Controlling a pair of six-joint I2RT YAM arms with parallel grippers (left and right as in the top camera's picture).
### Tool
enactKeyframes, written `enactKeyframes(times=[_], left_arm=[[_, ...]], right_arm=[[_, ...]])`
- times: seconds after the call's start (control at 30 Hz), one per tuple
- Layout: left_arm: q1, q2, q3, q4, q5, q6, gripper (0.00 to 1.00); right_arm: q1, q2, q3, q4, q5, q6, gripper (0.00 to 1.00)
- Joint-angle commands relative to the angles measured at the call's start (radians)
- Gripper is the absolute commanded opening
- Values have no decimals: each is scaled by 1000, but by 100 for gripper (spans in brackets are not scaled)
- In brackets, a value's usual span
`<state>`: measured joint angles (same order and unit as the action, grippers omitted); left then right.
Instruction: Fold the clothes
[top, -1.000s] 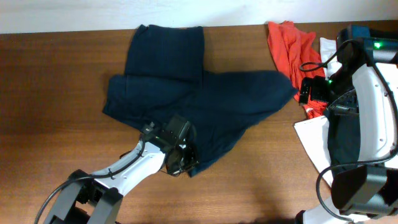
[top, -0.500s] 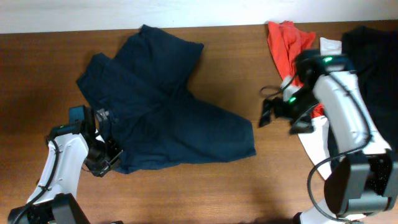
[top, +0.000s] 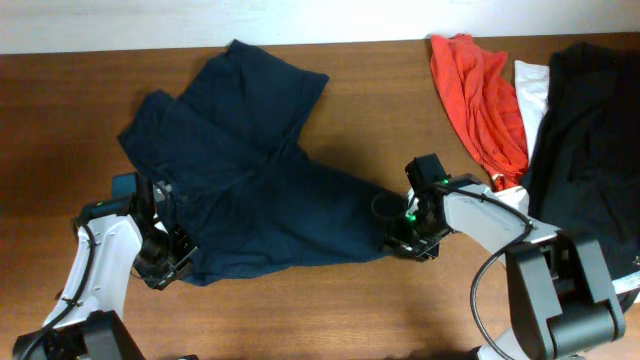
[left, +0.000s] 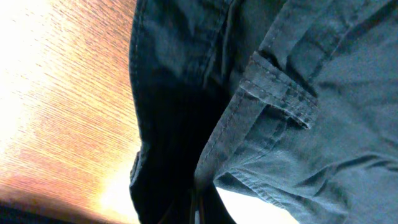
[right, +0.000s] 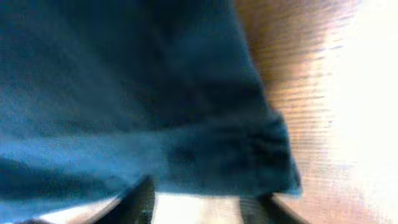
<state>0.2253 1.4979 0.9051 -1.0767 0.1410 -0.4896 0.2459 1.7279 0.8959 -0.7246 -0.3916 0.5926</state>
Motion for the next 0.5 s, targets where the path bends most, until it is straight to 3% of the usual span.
enactKeyframes(times=[0.0, 0.1, 0.17, 0.2, 0.23, 0.33, 0.47], left_arm=[[7, -10, -8, -3, -11, 14, 4], [7, -10, -8, -22, 10, 13, 74], [6, -10, -8, -53, 126, 13, 81], [6, -10, -8, -71, 167, 12, 94], [7, -10, -12, -93, 195, -43, 99], [7, -10, -38, -97, 204, -292, 99], [-26, -10, -124, 34, 188, -506, 98]], right_arm=[[7, 30, -29, 104, 208, 41, 8], [-24, 30, 4, 127, 232, 40, 4], [-31, 30, 24, 128, 231, 40, 4], [-30, 30, 26, 135, 231, 40, 4], [-30, 30, 26, 138, 231, 35, 4], [-31, 30, 26, 145, 231, 6, 4], [-31, 30, 26, 134, 231, 7, 4]])
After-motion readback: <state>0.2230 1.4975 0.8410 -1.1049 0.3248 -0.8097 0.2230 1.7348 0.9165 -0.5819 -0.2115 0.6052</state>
